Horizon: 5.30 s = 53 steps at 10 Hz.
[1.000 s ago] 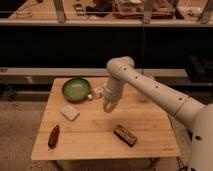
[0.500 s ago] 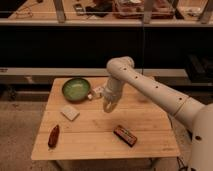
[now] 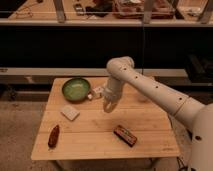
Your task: Drag the pepper across the table
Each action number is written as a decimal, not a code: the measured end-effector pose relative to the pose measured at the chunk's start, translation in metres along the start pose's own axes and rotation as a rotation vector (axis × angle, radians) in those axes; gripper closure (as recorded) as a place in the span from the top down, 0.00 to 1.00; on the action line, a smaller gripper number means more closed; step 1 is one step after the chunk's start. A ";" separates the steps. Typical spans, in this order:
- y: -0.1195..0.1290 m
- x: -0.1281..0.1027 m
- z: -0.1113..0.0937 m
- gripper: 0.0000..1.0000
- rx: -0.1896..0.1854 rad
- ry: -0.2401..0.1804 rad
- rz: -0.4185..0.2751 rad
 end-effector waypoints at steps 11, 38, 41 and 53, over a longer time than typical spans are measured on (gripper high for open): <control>-0.056 0.026 -0.008 0.01 0.094 0.179 -0.018; -0.262 -0.061 0.122 0.46 0.060 0.177 -0.342; -0.266 -0.057 0.138 0.75 0.031 0.167 -0.324; -0.267 -0.042 0.183 0.80 0.001 0.159 -0.245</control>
